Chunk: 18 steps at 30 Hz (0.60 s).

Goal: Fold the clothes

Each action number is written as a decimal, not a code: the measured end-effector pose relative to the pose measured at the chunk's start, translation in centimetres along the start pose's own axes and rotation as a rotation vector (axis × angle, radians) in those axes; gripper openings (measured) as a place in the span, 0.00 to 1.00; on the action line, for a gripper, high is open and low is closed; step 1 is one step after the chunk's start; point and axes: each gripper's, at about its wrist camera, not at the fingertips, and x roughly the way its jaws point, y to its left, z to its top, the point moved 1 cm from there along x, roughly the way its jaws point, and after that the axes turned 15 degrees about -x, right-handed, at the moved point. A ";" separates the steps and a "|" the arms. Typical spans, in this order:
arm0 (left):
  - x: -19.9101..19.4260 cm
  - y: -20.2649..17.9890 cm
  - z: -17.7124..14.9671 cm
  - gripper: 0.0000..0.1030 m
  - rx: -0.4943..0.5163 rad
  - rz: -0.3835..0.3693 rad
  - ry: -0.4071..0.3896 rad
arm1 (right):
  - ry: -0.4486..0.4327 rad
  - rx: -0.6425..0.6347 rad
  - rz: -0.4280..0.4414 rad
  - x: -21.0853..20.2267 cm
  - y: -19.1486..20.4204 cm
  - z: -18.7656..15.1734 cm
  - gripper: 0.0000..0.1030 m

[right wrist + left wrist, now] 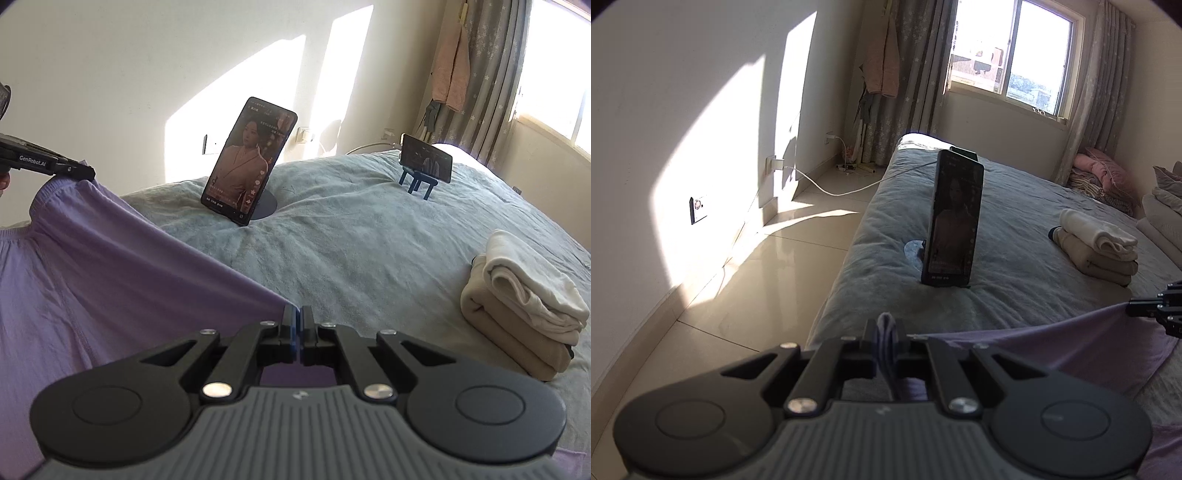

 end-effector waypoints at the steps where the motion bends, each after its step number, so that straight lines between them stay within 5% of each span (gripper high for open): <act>1: -0.4 -0.1 0.0 0.06 0.005 -0.009 -0.006 | -0.007 -0.007 -0.012 -0.7 0.2 0.1 0.01; 18: -6.3 -0.6 -2.6 0.07 0.038 -0.071 -0.061 | -0.046 -0.063 -0.075 -9.1 6.2 -1.0 0.01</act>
